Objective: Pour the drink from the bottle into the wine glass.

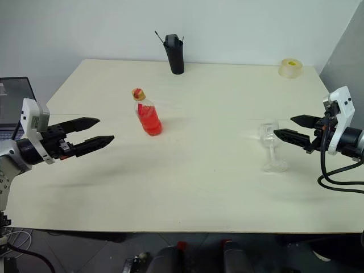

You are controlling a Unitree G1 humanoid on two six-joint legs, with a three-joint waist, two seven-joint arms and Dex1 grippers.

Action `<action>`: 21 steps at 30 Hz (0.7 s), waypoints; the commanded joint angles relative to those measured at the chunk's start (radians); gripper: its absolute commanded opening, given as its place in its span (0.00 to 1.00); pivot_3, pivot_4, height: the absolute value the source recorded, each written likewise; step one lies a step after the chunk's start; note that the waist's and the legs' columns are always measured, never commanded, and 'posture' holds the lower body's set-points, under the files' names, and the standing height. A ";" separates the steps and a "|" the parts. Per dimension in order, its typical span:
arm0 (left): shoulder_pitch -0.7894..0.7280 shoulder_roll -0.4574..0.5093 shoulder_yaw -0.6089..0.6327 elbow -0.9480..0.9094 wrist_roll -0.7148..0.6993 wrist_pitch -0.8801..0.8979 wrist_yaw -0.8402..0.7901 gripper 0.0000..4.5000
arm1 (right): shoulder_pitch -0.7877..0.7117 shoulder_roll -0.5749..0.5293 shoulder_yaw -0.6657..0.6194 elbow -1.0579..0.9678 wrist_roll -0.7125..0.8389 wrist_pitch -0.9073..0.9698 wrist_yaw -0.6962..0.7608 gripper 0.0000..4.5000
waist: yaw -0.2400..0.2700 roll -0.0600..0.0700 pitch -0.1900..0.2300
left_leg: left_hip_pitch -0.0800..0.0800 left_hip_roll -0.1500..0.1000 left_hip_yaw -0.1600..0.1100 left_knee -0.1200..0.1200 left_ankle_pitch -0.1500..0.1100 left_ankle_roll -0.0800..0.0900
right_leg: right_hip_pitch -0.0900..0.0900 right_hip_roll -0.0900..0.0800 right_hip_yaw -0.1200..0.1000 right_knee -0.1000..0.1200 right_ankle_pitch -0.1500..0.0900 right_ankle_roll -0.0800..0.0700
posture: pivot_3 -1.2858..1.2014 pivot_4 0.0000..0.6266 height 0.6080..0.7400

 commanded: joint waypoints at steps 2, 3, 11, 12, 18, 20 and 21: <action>-0.007 0.027 0.036 -0.009 -0.006 0.003 -0.006 0.99 | 0.004 -0.026 -0.033 -0.027 0.021 -0.002 0.020 1.00 | 0.000 0.000 0.000 | 0.000 0.000 0.000 0.000 0.000 0.000 | 0.000 0.000 0.000 0.000 0.000 0.000 | 0.52 0.24 1.00; -0.013 0.022 0.039 -0.004 -0.008 0.006 0.003 0.99 | 0.005 -0.023 -0.031 -0.032 0.025 0.001 0.021 1.00 | 0.000 0.000 0.000 | 0.000 0.000 0.000 0.000 0.000 0.000 | 0.000 0.000 0.000 0.000 0.000 0.000 | 0.52 0.24 1.00; -0.025 -0.107 -0.030 0.019 0.080 -0.060 0.159 0.99 | -0.016 0.075 0.063 -0.201 0.112 0.070 -0.030 1.00 | 0.000 0.000 0.000 | 0.000 0.000 0.000 0.000 0.000 0.000 | 0.000 0.000 0.000 0.000 0.000 0.000 | 0.52 0.24 1.00; -0.022 -0.127 -0.034 0.028 0.098 -0.077 0.180 0.99 | -0.026 0.099 0.079 -0.228 0.127 0.084 -0.048 1.00 | 0.000 0.000 0.000 | 0.000 0.000 0.000 0.000 0.000 0.000 | 0.000 0.000 0.000 0.000 0.000 0.000 | 0.52 0.24 1.00; -0.024 -0.285 -0.091 0.080 0.214 -0.189 0.341 0.99 | -0.090 0.291 0.268 -0.364 0.123 0.118 -0.195 1.00 | 0.002 -0.001 0.000 | 0.000 0.001 -0.002 0.001 0.000 0.000 | 0.000 -0.001 -0.001 0.001 0.000 0.000 | 0.52 0.24 1.00; -0.052 -0.338 -0.114 0.128 0.258 -0.231 0.402 0.99 | -0.108 0.335 0.312 -0.370 0.105 0.114 -0.228 1.00 | 0.005 -0.001 0.000 | -0.001 0.000 -0.002 0.002 0.000 0.000 | 0.000 -0.002 -0.001 0.001 0.000 0.000 | 0.52 0.24 1.00; -0.066 -0.361 -0.129 0.149 0.280 -0.253 0.423 0.99 | -0.116 0.353 0.330 -0.370 0.096 0.111 -0.242 1.00 | 0.007 -0.001 -0.001 | -0.001 -0.001 -0.002 0.002 0.000 0.000 | 0.000 -0.003 -0.002 0.001 0.000 0.000 | 0.52 0.24 1.00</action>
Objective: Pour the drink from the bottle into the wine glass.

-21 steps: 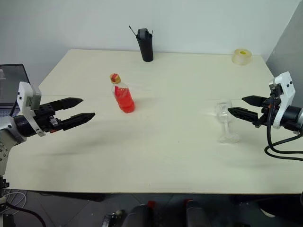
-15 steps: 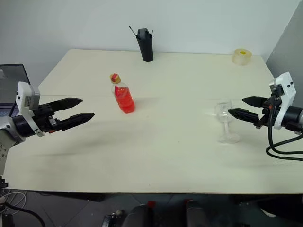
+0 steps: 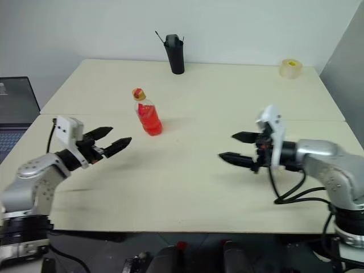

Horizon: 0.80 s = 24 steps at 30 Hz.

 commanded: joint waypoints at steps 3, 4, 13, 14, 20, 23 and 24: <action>-0.082 -0.078 -0.049 0.100 0.105 -0.132 0.105 0.99 | -0.045 0.055 0.055 -0.041 -0.023 -0.011 -0.068 1.00 | 0.006 -0.001 -0.001 | -0.001 -0.001 -0.001 0.000 0.000 0.000 | 0.000 -0.001 -0.002 -0.001 0.000 0.000 | 0.52 0.24 1.00; -0.097 -0.088 -0.049 0.124 0.115 -0.147 0.117 0.99 | -0.047 0.061 0.061 -0.044 -0.023 -0.011 -0.072 1.00 | 0.006 -0.001 -0.001 | -0.001 -0.001 -0.001 0.000 0.000 0.000 | 0.000 -0.001 -0.002 -0.001 0.000 0.000 | 0.52 0.24 1.00; -0.261 -0.134 -0.083 0.355 0.179 -0.268 0.134 0.99 | -0.067 0.128 0.123 -0.065 -0.042 0.000 -0.125 1.00 | -0.004 -0.001 -0.001 | -0.001 -0.001 -0.001 0.000 0.000 0.000 | 0.000 0.000 -0.002 0.000 0.000 0.000 | 0.52 0.24 1.00; -0.277 -0.136 -0.083 0.379 0.181 -0.278 0.134 0.99 | -0.067 0.132 0.126 -0.066 -0.043 0.001 -0.130 1.00 | -0.005 -0.001 -0.001 | -0.001 -0.001 -0.001 0.000 0.000 0.000 | 0.000 0.001 -0.002 0.000 0.000 0.000 | 0.52 0.24 1.00; -0.357 -0.156 -0.103 0.497 0.209 -0.336 0.132 0.99 | -0.065 0.137 0.134 -0.077 -0.039 0.005 -0.142 1.00 | -0.003 -0.001 -0.001 | -0.001 -0.001 -0.001 0.000 0.000 0.000 | 0.000 0.000 -0.002 0.000 0.000 0.000 | 0.52 0.24 1.00; -0.405 -0.176 -0.106 0.574 0.214 -0.370 0.124 0.99 | -0.061 0.134 0.134 -0.080 -0.036 0.007 -0.142 1.00 | -0.002 -0.001 -0.001 | -0.001 -0.002 -0.002 0.001 0.000 0.000 | 0.000 0.000 -0.002 0.000 0.000 0.000 | 0.52 0.24 1.00; -0.419 -0.182 -0.105 0.600 0.214 -0.382 0.122 0.99 | -0.059 0.132 0.134 -0.081 -0.035 0.008 -0.140 1.00 | -0.002 -0.002 -0.001 | -0.001 -0.002 -0.002 0.001 0.000 0.000 | 0.000 0.000 -0.003 0.000 0.000 0.000 | 0.52 0.24 1.00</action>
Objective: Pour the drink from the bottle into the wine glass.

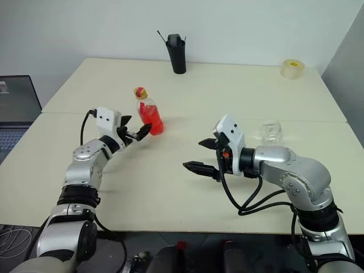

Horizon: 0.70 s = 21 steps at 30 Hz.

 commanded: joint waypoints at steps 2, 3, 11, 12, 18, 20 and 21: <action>-0.087 -0.016 0.017 0.117 0.003 -0.071 0.008 0.99 | -0.008 -0.007 -0.005 -0.042 0.005 -0.003 0.004 1.00 | 0.000 0.000 0.000 | 0.000 0.000 0.000 0.000 0.000 0.000 | 0.000 0.000 0.000 0.000 0.000 0.000 | 0.52 0.24 1.00; -0.104 -0.018 0.015 0.156 0.009 -0.090 0.010 0.99 | -0.007 -0.007 -0.004 -0.042 0.004 -0.004 0.004 1.00 | 0.000 0.000 0.000 | 0.000 0.000 0.000 0.000 0.000 0.000 | 0.000 0.000 0.000 0.000 0.000 0.000 | 0.52 0.24 1.00; -0.212 -0.044 0.008 0.365 0.049 -0.212 0.037 0.99 | -0.014 0.019 -0.023 -0.020 -0.038 -0.046 -0.043 1.00 | -0.002 0.000 0.000 | 0.000 -0.001 0.000 0.000 0.000 0.000 | 0.000 0.001 -0.003 0.000 0.000 0.000 | 0.52 0.24 1.00; -0.222 -0.048 0.008 0.381 0.050 -0.224 0.037 0.99 | -0.021 0.033 -0.031 -0.004 -0.055 -0.062 -0.064 1.00 | -0.002 0.000 0.000 | 0.000 -0.001 0.000 0.000 0.000 0.000 | 0.000 0.001 -0.003 0.000 0.000 0.000 | 0.52 0.24 1.00; -0.271 -0.070 0.004 0.463 0.071 -0.261 0.047 0.99 | -0.023 0.063 -0.018 0.037 -0.120 -0.097 -0.092 1.00 | -0.002 0.000 0.000 | 0.000 -0.001 0.000 0.000 0.000 0.000 | 0.000 0.001 -0.004 0.000 0.000 0.000 | 0.52 0.24 1.00; -0.282 -0.071 0.003 0.481 0.076 -0.267 0.050 0.99 | -0.020 0.069 -0.015 0.036 -0.129 -0.099 -0.093 1.00 | -0.003 0.000 0.000 | 0.000 -0.001 0.000 0.000 0.000 0.000 | -0.001 0.001 -0.004 0.000 0.000 0.000 | 0.52 0.24 1.00; -0.288 -0.072 0.004 0.488 0.078 -0.269 0.053 0.99 | -0.020 0.072 -0.015 0.036 -0.132 -0.098 -0.093 1.00 | -0.003 0.000 0.000 | 0.000 -0.001 0.000 0.000 0.000 0.000 | -0.001 0.001 -0.004 0.000 0.000 0.000 | 0.52 0.24 1.00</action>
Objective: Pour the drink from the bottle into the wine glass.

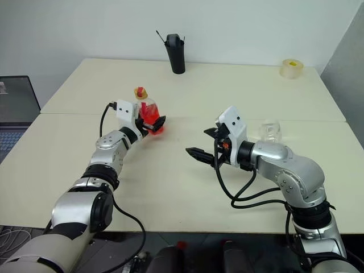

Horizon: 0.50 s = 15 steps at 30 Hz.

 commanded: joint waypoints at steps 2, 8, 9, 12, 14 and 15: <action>-0.051 0.001 0.009 0.022 0.014 -0.032 0.014 0.99 | -0.009 0.012 -0.005 -0.019 -0.020 -0.027 -0.005 1.00 | 0.000 0.000 0.000 | 0.000 0.000 0.000 0.000 0.000 0.000 | 0.000 0.000 0.000 0.000 0.000 0.000 | 0.52 0.24 1.00; -0.088 -0.013 0.047 0.064 -0.007 -0.035 0.040 0.99 | -0.010 0.024 -0.008 -0.017 -0.043 -0.030 -0.008 1.00 | 0.001 0.000 0.000 | 0.000 0.000 0.000 0.000 0.000 0.000 | 0.000 0.000 -0.001 0.000 0.000 0.000 | 0.52 0.24 1.00; -0.092 -0.016 0.048 0.068 -0.003 -0.042 0.041 0.99 | -0.009 0.025 -0.009 -0.017 -0.046 -0.030 -0.008 1.00 | 0.001 0.000 0.000 | 0.000 0.000 0.000 0.000 0.000 0.000 | 0.000 0.000 -0.001 0.000 0.000 0.000 | 0.52 0.24 1.00; -0.103 -0.024 0.048 0.083 0.011 -0.053 0.048 0.99 | -0.009 0.027 -0.010 -0.017 -0.052 -0.029 -0.007 1.00 | 0.000 0.000 0.000 | 0.000 0.000 0.000 0.000 0.000 0.000 | 0.000 0.000 -0.001 0.000 0.000 0.000 | 0.52 0.24 1.00; -0.111 -0.032 0.053 0.091 0.012 -0.057 0.052 0.99 | -0.008 0.029 -0.011 -0.018 -0.055 -0.028 -0.006 1.00 | 0.001 0.000 0.000 | 0.000 0.000 0.000 0.000 0.000 0.000 | 0.000 0.000 -0.001 0.000 0.000 0.000 | 0.52 0.24 1.00; -0.114 -0.037 0.057 0.096 0.012 -0.058 0.054 0.99 | -0.007 0.029 -0.012 -0.018 -0.057 -0.027 -0.006 1.00 | 0.001 0.000 0.000 | 0.000 0.000 0.000 0.000 0.000 0.000 | 0.000 0.000 -0.001 0.000 0.000 0.000 | 0.52 0.24 1.00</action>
